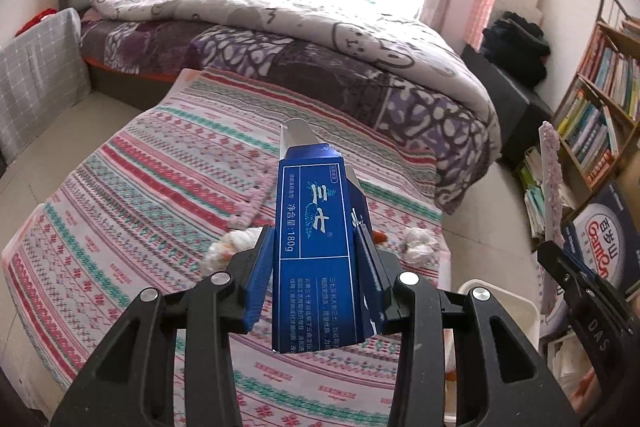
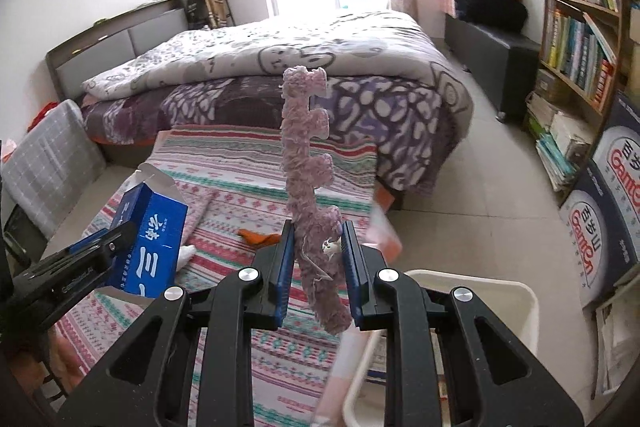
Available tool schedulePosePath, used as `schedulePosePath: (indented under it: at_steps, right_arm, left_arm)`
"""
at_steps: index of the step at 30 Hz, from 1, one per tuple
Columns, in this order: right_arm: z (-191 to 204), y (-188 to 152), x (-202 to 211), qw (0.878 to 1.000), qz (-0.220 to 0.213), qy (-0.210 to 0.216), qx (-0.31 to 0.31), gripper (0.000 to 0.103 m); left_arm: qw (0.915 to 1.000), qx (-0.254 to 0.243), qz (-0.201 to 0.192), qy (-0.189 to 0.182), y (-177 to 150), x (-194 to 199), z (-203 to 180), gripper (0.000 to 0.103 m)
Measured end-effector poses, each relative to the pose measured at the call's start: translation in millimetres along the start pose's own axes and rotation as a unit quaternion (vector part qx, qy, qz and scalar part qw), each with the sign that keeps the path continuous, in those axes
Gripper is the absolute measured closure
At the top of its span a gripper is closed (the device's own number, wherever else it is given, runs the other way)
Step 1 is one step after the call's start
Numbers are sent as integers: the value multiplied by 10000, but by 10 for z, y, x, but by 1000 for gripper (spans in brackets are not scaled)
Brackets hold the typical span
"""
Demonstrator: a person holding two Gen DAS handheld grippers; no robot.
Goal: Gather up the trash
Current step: 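Carry the toothpaste box and pink strip over the white bin with both tools, then open both tools to drop the strip and box into the bin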
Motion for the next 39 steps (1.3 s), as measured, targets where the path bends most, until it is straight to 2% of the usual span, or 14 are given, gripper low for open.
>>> schedulePosePath:
  at_steps: [10, 16, 23, 25, 27, 30, 39]
  right_arm:
    - [-553, -107, 13, 9980, 296, -387, -396, 81]
    - [-841, -154, 87, 9961, 319, -556, -598, 80]
    - [-1197, -240, 199, 9927, 338, -718, -909, 75]
    - [-1306, -266, 235, 9913, 336, -769, -1011, 71]
    - [-1414, -280, 282, 9898, 291, -827, -1124, 58]
    - [-1561, -286, 365, 9864, 183, -959, -1324, 43]
    - [-2010, -314, 575, 9713, -60, -1432, -1897, 23]
  left_arm:
    - [9989, -358, 53, -290, -107, -60, -490, 63]
    - [9971, -554, 80, -521, -178, -73, -818, 63]
    - [9933, -842, 149, -771, -301, -90, -1195, 63]
    - [9918, -922, 215, -863, -359, -106, -1300, 63]
    - [9904, -997, 261, -923, -407, -124, -1386, 63]
    - [9877, -1111, 347, -1040, -500, -135, -1524, 63]
    - [9765, -1593, 551, -1344, -798, -146, -1948, 63]
Point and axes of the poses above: each gripper's, at about its wrist camera, not at the fingertips, and x roughly against the way its jaws point, z to its left, y to its top, the point moved 3 cm from there along -x, roughly the way its jaws point, and after that the axes turned 2 degrees about y, right-handed, at the moved point
